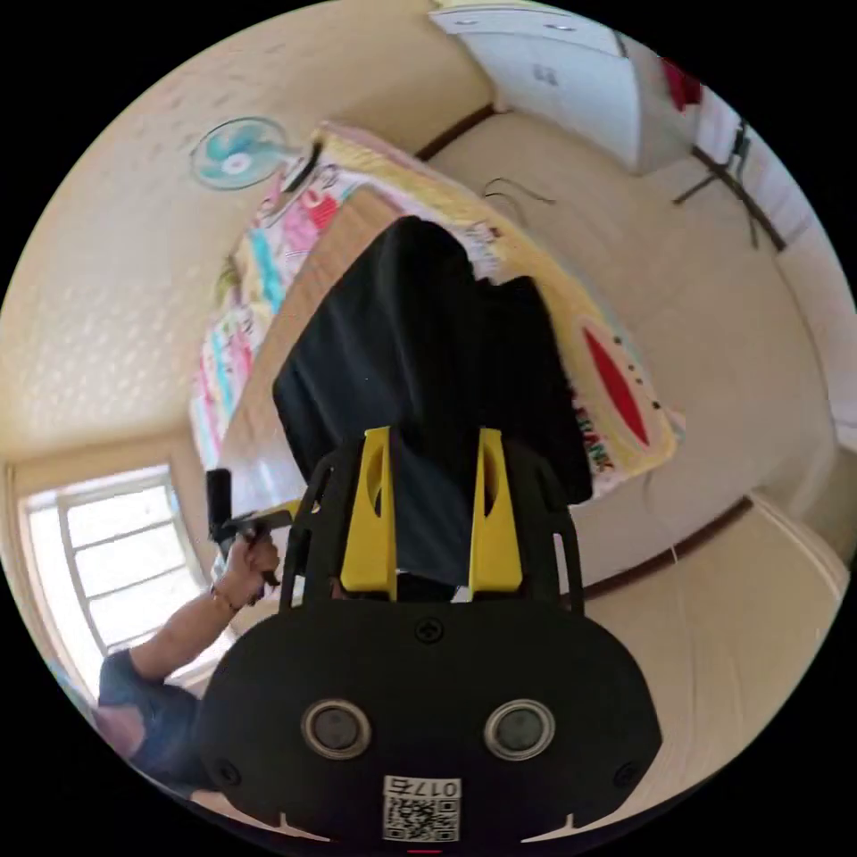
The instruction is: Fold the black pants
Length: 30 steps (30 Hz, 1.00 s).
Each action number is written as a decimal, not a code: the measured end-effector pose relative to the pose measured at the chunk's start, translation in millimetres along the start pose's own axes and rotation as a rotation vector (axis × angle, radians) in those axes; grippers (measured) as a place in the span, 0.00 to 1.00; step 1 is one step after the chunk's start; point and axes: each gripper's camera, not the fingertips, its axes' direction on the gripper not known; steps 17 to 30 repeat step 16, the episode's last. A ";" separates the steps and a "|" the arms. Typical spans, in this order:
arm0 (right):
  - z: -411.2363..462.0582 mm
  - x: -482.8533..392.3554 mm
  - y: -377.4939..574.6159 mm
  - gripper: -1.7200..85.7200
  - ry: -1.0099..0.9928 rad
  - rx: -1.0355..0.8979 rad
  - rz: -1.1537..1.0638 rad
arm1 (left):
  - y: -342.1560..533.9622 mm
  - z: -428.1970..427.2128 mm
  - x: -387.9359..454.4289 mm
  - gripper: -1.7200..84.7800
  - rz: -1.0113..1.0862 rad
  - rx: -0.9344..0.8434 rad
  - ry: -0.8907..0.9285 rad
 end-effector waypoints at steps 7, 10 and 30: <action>128.1 -55.4 58.9 0.04 0.326 0.168 -0.136 | 47.2 29.6 -102.5 0.10 -0.108 -0.240 -0.358; 190.1 -47.4 72.2 0.03 0.416 0.148 -0.178 | 130.2 3.8 -179.5 0.09 -0.231 -0.419 -0.533; 206.6 -59.2 49.3 0.03 0.484 0.052 -0.056 | 331.4 -136.9 -271.1 0.08 -0.793 -0.494 -0.775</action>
